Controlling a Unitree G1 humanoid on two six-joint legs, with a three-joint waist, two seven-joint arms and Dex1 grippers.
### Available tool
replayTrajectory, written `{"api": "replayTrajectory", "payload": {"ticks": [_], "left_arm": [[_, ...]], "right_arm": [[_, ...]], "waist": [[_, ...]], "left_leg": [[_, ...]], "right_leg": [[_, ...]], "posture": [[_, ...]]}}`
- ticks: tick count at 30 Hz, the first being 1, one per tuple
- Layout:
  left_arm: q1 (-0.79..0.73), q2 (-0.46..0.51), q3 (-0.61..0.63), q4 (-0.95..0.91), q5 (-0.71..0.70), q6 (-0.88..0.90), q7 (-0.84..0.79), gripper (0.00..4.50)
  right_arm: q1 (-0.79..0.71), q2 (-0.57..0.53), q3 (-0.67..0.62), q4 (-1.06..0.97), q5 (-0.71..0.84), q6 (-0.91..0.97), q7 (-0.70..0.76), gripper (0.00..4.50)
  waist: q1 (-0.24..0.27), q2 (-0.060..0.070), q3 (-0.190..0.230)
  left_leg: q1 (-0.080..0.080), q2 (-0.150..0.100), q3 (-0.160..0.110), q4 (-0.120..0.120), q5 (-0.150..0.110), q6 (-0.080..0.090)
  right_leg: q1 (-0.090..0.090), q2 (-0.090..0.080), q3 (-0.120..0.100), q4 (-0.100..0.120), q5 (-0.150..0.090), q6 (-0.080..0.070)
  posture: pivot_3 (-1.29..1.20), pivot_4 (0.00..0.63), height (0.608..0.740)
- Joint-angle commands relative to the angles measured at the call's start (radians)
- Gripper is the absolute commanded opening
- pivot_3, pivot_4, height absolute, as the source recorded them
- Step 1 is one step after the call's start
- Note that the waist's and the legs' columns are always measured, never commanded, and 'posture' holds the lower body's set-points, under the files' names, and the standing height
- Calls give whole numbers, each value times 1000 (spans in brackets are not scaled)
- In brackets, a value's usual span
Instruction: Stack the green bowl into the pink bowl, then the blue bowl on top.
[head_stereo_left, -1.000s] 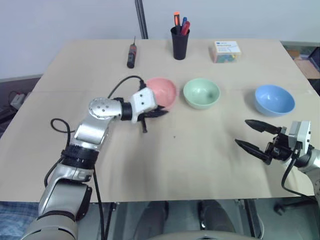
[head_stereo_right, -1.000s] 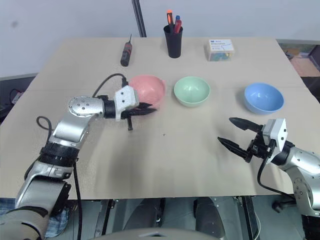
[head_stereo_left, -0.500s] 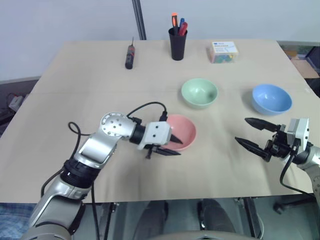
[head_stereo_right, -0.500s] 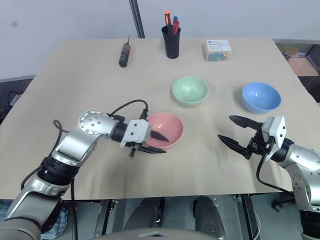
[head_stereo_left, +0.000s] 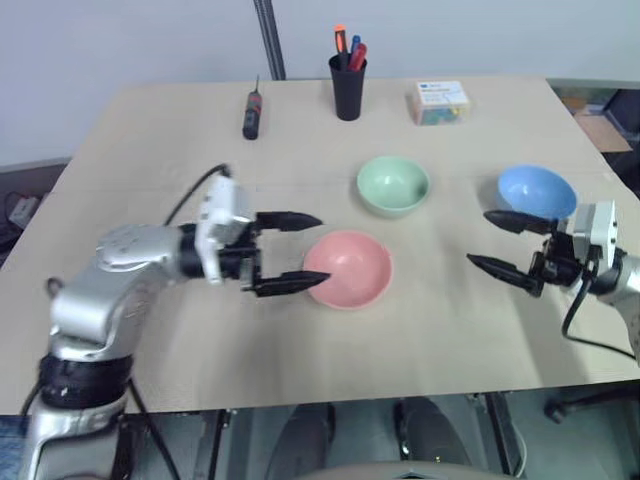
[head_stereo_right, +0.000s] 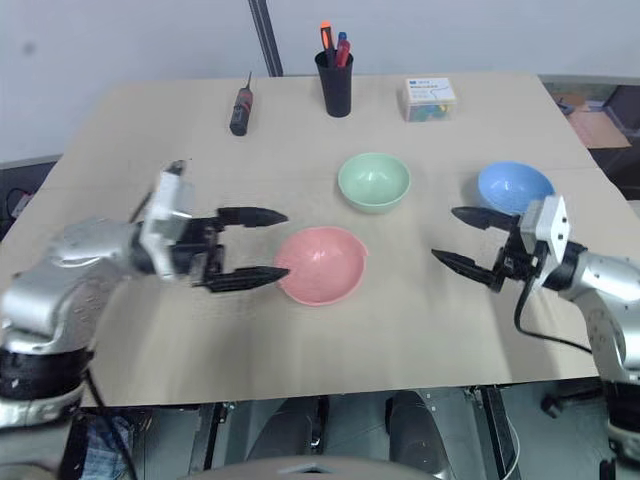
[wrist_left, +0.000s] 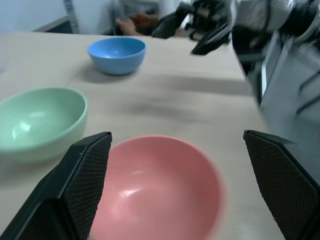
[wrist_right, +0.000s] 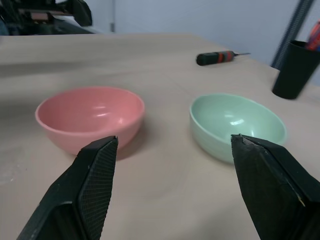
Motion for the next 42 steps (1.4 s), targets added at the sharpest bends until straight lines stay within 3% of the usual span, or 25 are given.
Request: {"api": "replayTrajectory", "payload": {"ticks": [1, 9, 20, 23, 24, 30, 34, 36, 39, 42], "left_arm": [[84, -23, 141, 35, 17, -82, 58, 4453], [361, -126, 317, -5, 8, -231, 97, 4453], [504, -190, 349, -102, -25, -298, 179, 4453], [520, -197, 354, -126, -49, -301, 196, 4500], [529, -198, 355, -130, -51, -303, 197, 4500], [559, -191, 357, -122, -57, -324, 190, 4500], [550, -180, 347, -114, -63, -328, 189, 4500], [536, -170, 345, -101, -63, -331, 181, 4500], [508, -156, 336, -82, -63, -333, 174, 4500], [474, -142, 314, -50, -53, -340, 158, 4500]], "right_arm": [[-186, 13, 108, 116, -124, -27, -1, 3775], [-576, 211, 382, 632, -497, -351, -47, 3775], [-837, 360, 483, 1118, -716, -529, -144, 3775], [-855, 383, 478, 1168, -730, -566, -137, 2993], [-860, 387, 474, 1179, -733, -573, -139, 2507], [-871, 391, 463, 1214, -751, -604, -133, 104], [-865, 387, 445, 1195, -732, -629, -100, 33], [-860, 366, 422, 1111, -671, -617, 6, 33], [-797, 330, 396, 858, -513, -542, 222, 33], [-692, 262, 401, 498, -381, -363, 345, 33]], "waist": [[-3, 0, 0], [-3, -1, 0], [-3, -1, 0], [-4, -1, 0], [-4, -1, 0], [-4, -1, 0], [-4, -1, 0], [-4, -1, 0], [-3, 1, 1], [-1, 1, 1]], "left_leg": [[0, 0, 0, 0, 0, 0], [-2, 2, 3, -2, 0, -1], [-2, -1, 0, -4, 0, -2], [-1, -1, 0, -4, 0, -2], [-1, -1, 0, -5, 0, -2], [-1, -1, 1, -5, 0, -1], [-1, -2, 1, -5, 0, -1], [-1, -2, 1, -5, 0, -1], [-2, -2, 1, -5, 0, -1], [-2, 1, -1, -6, 0, -1]], "right_leg": [[0, 0, 0, 0, 0, 0], [-4, 1, 0, -1, 0, -1], [-5, -1, 1, -1, 0, -1], [-5, 0, 2, -1, 0, -1], [-5, 0, 2, -1, 0, -1], [-6, 0, 3, -1, 0, -1], [-6, 0, 3, -1, 0, -1], [-6, 0, 3, -1, 0, -1], [-6, 0, 3, -1, 0, -1], [-6, -1, 2, -2, 0, -1]], "posture": [[0, 150, 740], [0, 150, 740], [0, 150, 740], [0, 150, 740], [0, 150, 740], [0, 150, 740], [0, 150, 740], [0, 150, 740], [0, 150, 740], [0, 150, 740]]}}
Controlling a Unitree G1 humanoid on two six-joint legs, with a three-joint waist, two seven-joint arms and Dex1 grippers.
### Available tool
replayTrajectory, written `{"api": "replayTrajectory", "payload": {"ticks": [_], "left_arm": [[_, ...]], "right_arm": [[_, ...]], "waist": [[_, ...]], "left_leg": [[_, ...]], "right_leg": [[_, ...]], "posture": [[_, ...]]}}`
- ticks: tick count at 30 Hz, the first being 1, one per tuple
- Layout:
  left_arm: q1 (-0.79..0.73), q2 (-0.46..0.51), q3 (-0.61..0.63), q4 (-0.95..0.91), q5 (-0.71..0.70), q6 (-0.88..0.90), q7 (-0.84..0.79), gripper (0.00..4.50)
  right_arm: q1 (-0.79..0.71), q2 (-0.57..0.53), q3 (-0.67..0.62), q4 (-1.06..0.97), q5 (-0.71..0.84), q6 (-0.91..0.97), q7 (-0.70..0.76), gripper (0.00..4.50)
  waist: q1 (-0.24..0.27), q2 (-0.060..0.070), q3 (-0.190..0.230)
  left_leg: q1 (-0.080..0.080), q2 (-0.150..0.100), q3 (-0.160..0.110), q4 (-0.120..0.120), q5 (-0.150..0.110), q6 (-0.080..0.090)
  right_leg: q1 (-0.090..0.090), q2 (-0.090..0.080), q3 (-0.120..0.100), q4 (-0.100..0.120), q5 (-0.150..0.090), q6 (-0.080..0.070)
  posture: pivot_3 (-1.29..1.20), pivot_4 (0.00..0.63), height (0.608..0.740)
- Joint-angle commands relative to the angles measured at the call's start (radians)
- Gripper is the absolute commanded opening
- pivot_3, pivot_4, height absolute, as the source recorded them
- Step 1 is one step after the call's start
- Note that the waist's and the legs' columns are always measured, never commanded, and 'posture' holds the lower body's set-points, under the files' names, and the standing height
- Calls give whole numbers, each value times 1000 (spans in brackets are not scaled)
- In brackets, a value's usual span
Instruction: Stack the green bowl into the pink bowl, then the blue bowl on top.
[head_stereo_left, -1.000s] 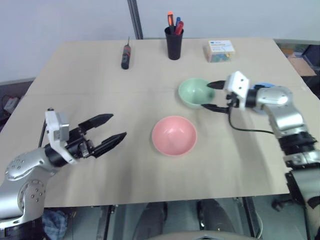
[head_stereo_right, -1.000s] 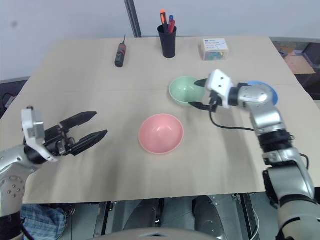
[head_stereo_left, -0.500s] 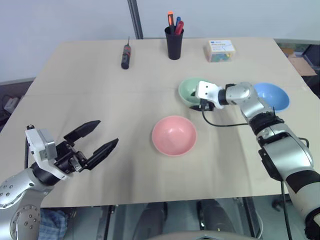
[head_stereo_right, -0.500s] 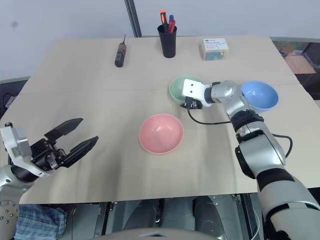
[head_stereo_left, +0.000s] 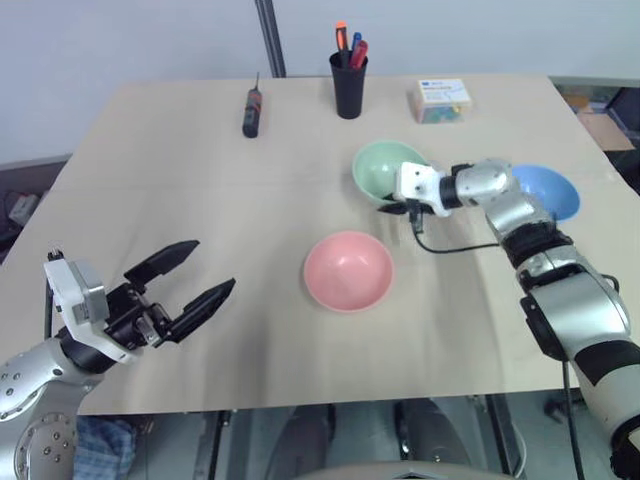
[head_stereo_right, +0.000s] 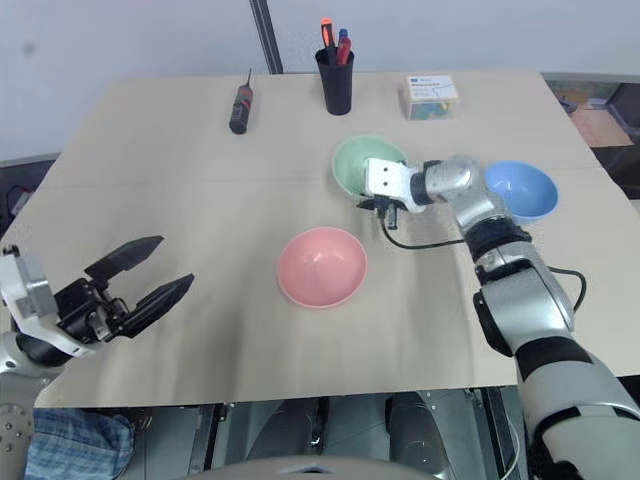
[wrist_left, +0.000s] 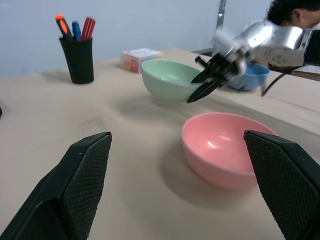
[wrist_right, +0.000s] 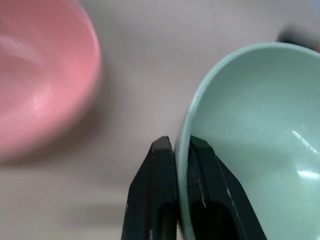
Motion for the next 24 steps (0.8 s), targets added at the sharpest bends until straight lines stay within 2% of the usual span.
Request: {"api": "replayTrajectory", "payload": {"ticks": [1, 8, 14, 19, 20, 23, 24], "left_arm": [[-29, 25, -11, 31, 2, -24, -25, 4500], [-97, 58, -56, 121, 21, -33, -87, 4500], [-178, 91, -113, 206, 43, -41, -149, 4500], [-250, 109, -148, 258, 55, -41, -181, 4500], [-260, 112, -154, 265, 58, -42, -189, 4500], [-279, 114, -168, 277, 57, -38, -206, 4500], [-285, 113, -174, 278, 57, -38, -209, 4500]], "right_arm": [[99, -74, -20, -423, 177, 204, 129, 33], [215, -159, 3, -900, 318, 515, 116, 33], [267, -159, 83, -1014, 246, 553, 44, 33], [286, -159, 124, -1027, 192, 549, 9, 1783], [290, -159, 126, -1030, 185, 550, 2, 2370], [293, -135, 100, -1003, 147, 530, -75, 3536], [287, -148, 84, -982, 145, 527, -75, 3797]], "waist": [[4, 0, 0], [1, 0, 0], [2, 0, 0], [2, -1, 0], [2, -1, 0], [0, -1, 0], [-1, -1, 0]], "left_leg": [[0, 0, 0, 0, 0, 0], [1, 0, 0, -1, 0, 0], [1, -1, -2, 0, 0, 0], [0, -1, -3, 0, 0, 0], [0, -1, -3, 0, 0, 0], [0, -1, -3, 0, 0, 0], [0, -1, -2, 0, 0, 0]], "right_leg": [[0, 0, 0, 0, 0, 0], [0, -1, 0, 1, 0, 0], [0, -1, -2, 1, 0, 0], [0, -1, -2, 1, 0, 0], [0, -1, -3, 1, 0, 0], [0, -1, -2, 0, 0, 0], [0, -1, -2, 0, 0, 0]], "posture": [[0, 150, 740], [0, 150, 740], [0, 150, 740], [0, 150, 740], [0, 150, 740], [0, 150, 740], [0, 150, 740]]}}
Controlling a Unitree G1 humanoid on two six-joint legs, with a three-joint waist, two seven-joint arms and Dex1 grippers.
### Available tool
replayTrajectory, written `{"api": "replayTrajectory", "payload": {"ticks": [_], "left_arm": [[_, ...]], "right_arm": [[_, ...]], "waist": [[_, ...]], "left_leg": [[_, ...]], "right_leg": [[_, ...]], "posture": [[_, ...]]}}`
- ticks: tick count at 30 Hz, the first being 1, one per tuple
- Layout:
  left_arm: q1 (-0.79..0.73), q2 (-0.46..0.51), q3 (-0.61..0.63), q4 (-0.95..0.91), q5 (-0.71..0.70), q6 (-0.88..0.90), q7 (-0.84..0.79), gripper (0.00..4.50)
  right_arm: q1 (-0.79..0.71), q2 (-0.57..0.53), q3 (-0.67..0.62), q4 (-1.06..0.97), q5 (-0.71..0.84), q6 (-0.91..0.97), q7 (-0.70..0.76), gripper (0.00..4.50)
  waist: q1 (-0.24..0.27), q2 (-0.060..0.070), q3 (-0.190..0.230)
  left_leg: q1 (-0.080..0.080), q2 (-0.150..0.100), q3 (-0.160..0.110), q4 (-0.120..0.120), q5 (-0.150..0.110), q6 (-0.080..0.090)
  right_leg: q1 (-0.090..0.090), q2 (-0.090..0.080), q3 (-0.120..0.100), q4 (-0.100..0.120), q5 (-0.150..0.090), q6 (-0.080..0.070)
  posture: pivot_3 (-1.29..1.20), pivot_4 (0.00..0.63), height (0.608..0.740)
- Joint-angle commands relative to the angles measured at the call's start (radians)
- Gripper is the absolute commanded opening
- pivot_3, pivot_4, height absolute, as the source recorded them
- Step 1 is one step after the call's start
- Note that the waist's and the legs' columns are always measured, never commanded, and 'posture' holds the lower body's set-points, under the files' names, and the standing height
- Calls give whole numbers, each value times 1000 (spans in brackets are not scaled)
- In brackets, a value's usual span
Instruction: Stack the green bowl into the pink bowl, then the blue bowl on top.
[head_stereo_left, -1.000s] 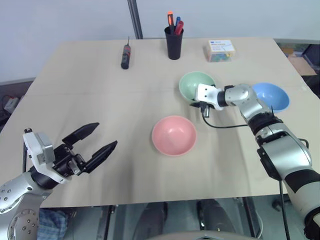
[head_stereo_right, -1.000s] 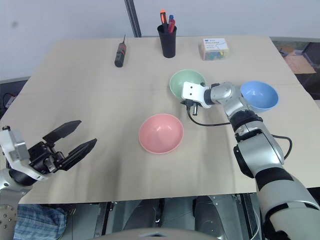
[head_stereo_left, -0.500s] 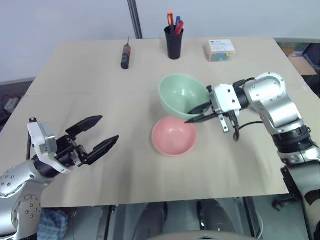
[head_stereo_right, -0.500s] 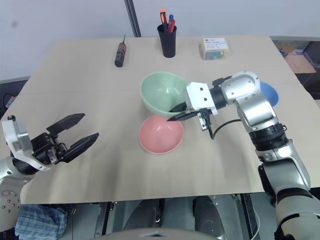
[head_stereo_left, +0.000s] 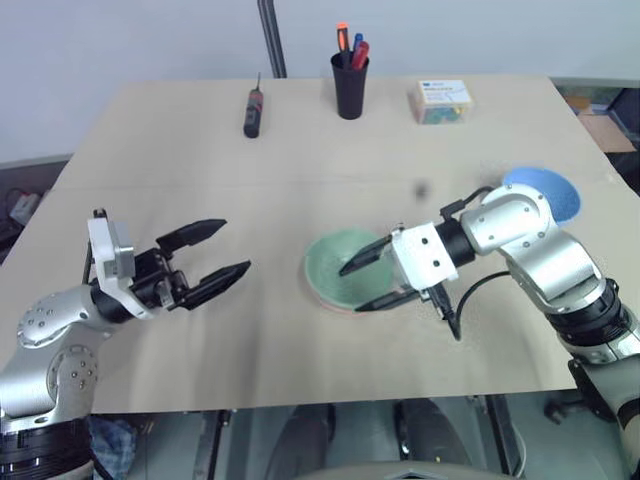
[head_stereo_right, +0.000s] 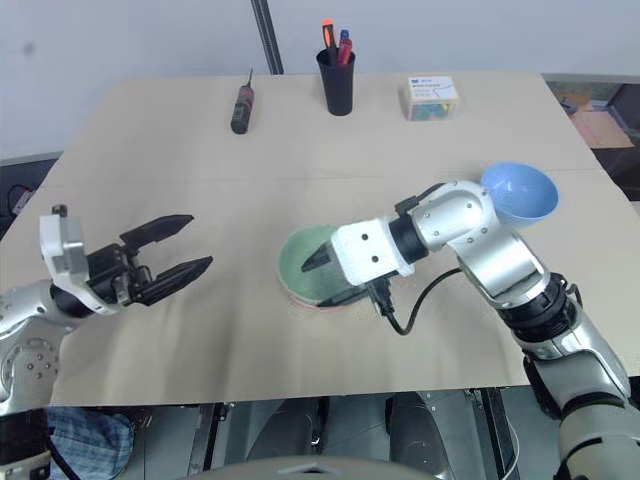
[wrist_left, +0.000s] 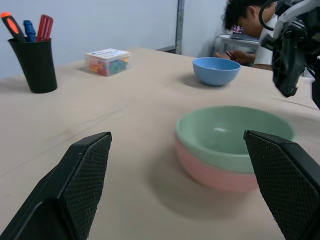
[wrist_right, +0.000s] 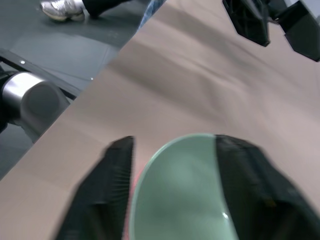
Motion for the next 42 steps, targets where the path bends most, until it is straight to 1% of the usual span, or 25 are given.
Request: {"api": "replayTrajectory", "payload": {"ticks": [1, 4, 8, 13, 16, 20, 26, 28, 29, 31, 32, 33, 35, 36, 42], "left_arm": [[-16, 13, -3, -4, -4, -10, -20, 4500], [-42, -2, -26, -23, -14, -4, -12, 4500], [-110, -51, -71, -60, -53, 21, 29, 4500], [-191, -89, -135, -69, -42, 17, 37, 4500], [-230, -103, -162, -53, -35, 11, 30, 4500], [-276, -118, -192, -18, -19, 3, 15, 4500], [-324, -131, -208, 19, -13, -3, -6, 4500], [-331, -130, -209, 26, -10, -5, -11, 4500], [-332, -130, -209, 27, -11, -5, -13, 4500], [-332, -129, -208, 26, -13, -4, -15, 4500], [-332, -128, -207, 26, -14, -4, -17, 4500], [-332, -127, -206, 28, -14, -5, -19, 4500], [-331, -125, -206, 32, -10, -8, -21, 4500], [-332, -124, -206, 34, -8, -11, -23, 4500], [-310, -119, -203, 41, 4, -21, -32, 4500]], "right_arm": [[-20, -26, -66, 32, -17, -23, -39, 3797], [-39, -73, -153, 146, -14, -30, -71, 3797], [-80, -127, -267, 417, -56, -82, -182, 3797], [-86, -191, -337, 633, -100, -139, -257, 3797], [-90, -206, -354, 718, -129, -155, -315, 3797], [-55, -220, -346, 806, -185, -178, -384, 3797], [1, -207, -318, 901, -241, -160, -433, 3797], [9, -203, -312, 935, -260, -169, -448, 3284], [8, -200, -315, 948, -264, -169, -458, 3097], [3, -199, -316, 964, -270, -178, -459, 2151], [5, -198, -315, 967, -273, -184, -458, 1801], [6, -196, -315, 970, -271, -185, -454, 1293], [10, -194, -313, 972, -272, -191, -448, 554], [10, -194, -313, 973, -274, -194, -448, 77], [4, -201, -310, 956, -279, -237, -434, 28]], "waist": [[0, 0, 0], [7, 0, 0], [11, -1, 0], [4, 0, 0], [-3, 0, 0], [-4, 0, 0], [0, 0, 0], [-1, 0, 0], [-2, 0, 0], [-4, 0, 0], [-4, 0, 0], [-4, 0, 0], [-3, 0, 0], [-3, 0, 0], [-2, 0, 0]], "left_leg": [[0, 0, 0, 0, 0, 0], [0, 0, -1, 0, 0, 0], [0, -2, -1, 1, 0, 0], [0, -3, 0, 0, 0, 0], [-1, -3, 3, 0, 0, 0], [-1, -3, 7, 0, 0, 0], [-1, -3, 9, 1, 0, 0], [-1, -3, 9, 1, 0, 0], [-1, -3, 10, 2, 0, 0], [-1, -3, 10, 2, 0, 0], [-1, -3, 10, 2, 0, 0], [-1, -2, 10, 2, 0, 0], [-1, -2, 10, 2, 0, 0], [-1, -2, 10, 2, 0, 0], [-1, -2, 10, 2, 0, 0]], "right_leg": [[0, 0, 0, 0, 0, 0], [0, 0, -1, 0, 0, 0], [1, -1, -1, 0, 0, 0], [0, 0, 0, -1, 0, 0], [-1, 0, 1, -1, 0, 0], [-1, 1, 3, -1, 0, 0], [0, 1, 3, 0, 0, 0], [0, 1, 3, 0, 0, 0], [0, 1, 3, 0, 0, 0], [0, 1, 3, 0, 0, 0], [0, 1, 3, 0, 0, 0], [0, 1, 3, 0, 0, 0], [0, 1, 3, 0, 0, 0], [0, 1, 3, 0, 0, 0], [0, 1, 3, 0, 0, 0]], "posture": [[0, 150, 740], [0, 150, 740], [0, 150, 740], [0, 150, 740], [0, 150, 740], [0, 150, 740], [0, 150, 740], [0, 150, 740], [0, 150, 740], [0, 150, 740], [0, 150, 740], [0, 150, 740], [0, 150, 740], [0, 150, 740], [0, 150, 740]]}}
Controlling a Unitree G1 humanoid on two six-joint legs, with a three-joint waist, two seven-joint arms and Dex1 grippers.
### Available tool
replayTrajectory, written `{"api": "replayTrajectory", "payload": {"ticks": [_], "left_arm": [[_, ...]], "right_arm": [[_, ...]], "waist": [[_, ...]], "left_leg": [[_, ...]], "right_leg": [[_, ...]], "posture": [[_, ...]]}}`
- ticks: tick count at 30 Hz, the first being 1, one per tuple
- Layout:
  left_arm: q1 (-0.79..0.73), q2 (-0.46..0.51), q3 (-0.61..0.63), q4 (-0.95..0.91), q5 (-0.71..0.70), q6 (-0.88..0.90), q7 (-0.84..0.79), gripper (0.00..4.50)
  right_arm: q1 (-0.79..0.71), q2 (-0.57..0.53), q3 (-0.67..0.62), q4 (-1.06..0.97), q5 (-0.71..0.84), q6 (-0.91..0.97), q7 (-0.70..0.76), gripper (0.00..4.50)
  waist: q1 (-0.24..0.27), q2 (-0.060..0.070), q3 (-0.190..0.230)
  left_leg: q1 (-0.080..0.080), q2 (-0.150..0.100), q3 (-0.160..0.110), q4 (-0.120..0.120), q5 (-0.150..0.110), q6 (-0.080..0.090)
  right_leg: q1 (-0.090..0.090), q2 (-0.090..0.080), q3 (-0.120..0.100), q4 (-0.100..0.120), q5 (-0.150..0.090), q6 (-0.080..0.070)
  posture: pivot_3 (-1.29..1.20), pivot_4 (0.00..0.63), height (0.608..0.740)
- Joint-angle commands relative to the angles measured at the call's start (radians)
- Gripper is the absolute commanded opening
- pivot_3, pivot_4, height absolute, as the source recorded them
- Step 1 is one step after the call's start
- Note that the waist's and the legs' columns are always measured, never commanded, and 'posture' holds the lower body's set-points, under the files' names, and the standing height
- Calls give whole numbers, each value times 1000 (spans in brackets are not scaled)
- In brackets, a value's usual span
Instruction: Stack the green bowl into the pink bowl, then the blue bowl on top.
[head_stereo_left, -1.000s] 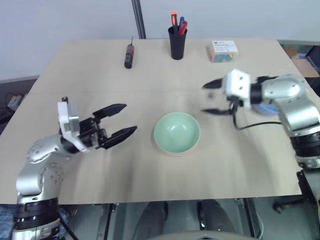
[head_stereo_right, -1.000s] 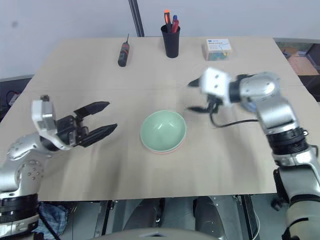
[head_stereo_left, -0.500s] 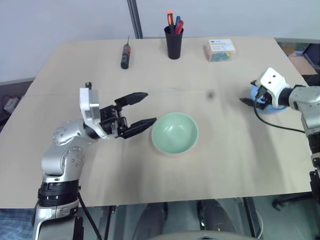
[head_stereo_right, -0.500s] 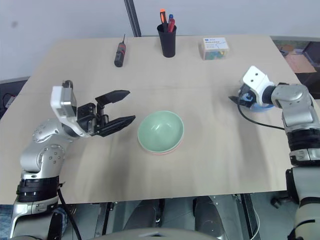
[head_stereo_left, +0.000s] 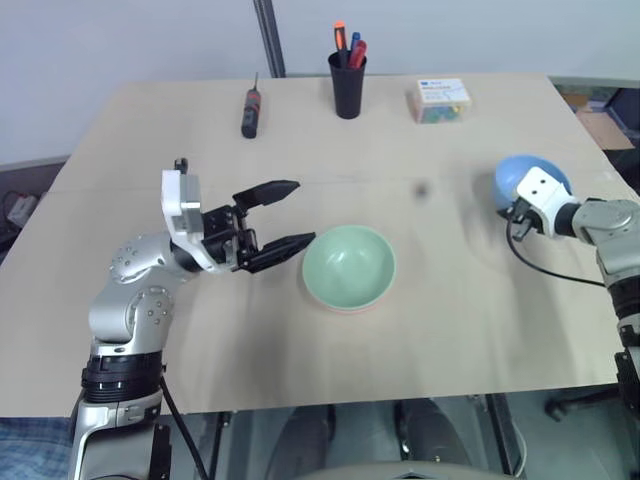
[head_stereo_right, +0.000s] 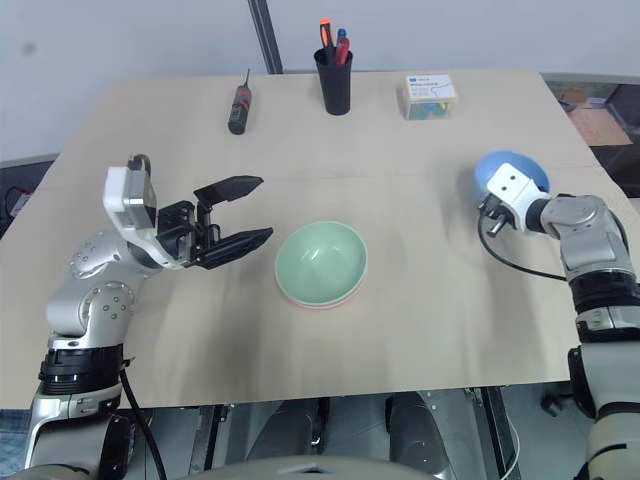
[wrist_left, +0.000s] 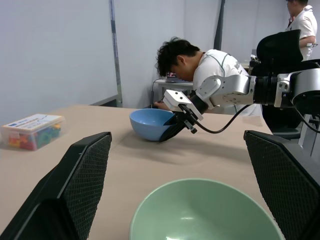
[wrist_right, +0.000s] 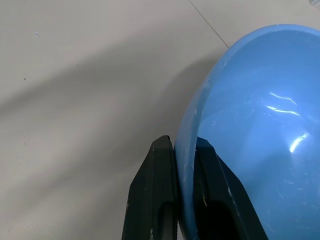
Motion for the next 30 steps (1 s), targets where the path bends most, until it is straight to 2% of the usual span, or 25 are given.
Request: {"api": "replayTrajectory", "payload": {"ticks": [1, 3, 7, 11, 17, 22, 28, 30], "left_arm": [[12, 13, 19, -7, 3, -21, -11, 4500], [28, 23, 30, -8, 2, -22, -16, 4500], [102, 68, 65, -20, -2, -19, -45, 4500], [193, 124, 90, 6, 17, -39, -98, 4500], [208, 187, 128, 96, 42, -65, -141, 4500], [197, 208, 137, 144, 55, -83, -164, 4500], [182, 212, 126, 179, 69, -102, -183, 4500], [175, 207, 123, 182, 69, -105, -185, 4500]], "right_arm": [[-14, -14, -15, -43, 6, -55, 20, 28], [-19, -8, -24, -123, 34, -46, 49, 28], [-16, 9, -28, -437, 152, 117, 160, 28], [-1, -1, 11, -718, 236, 252, 253, 28], [5, 8, 100, -1097, 421, 423, 382, 28], [-22, 17, 166, -1196, 426, 433, 388, 28], [-75, 26, 223, -1196, 367, 380, 391, 28], [-85, 29, 236, -1192, 356, 372, 391, 747]], "waist": [[0, 0, 0], [-2, 0, 0], [-11, 2, 1], [-15, 2, 1], [7, 2, 2], [7, 2, 1], [3, 2, 1], [3, 2, 1]], "left_leg": [[0, 0, 0, 0, 0, 0], [0, 0, 0, 0, 0, 0], [0, 1, 0, 0, 0, 0], [0, 3, -5, -2, 0, 0], [0, 4, -10, -1, 0, 0], [0, 2, -11, -1, 0, 0], [0, 2, -11, -1, 0, 0], [0, 2, -11, -1, 0, 0]], "right_leg": [[0, 0, 0, 0, 0, 0], [0, 0, 0, 0, 0, 0], [0, 0, 1, 0, 0, 0], [-1, 1, 1, 0, 0, 0], [0, 0, -3, 0, 0, 0], [1, -2, -4, -1, 0, 0], [0, -1, -4, 0, 0, 0], [0, -1, -4, 0, 0, 0]], "posture": [[0, 150, 740], [0, 150, 740], [0, 150, 740], [0, 150, 740], [0, 150, 740], [0, 150, 740], [0, 150, 740], [0, 150, 740]]}}
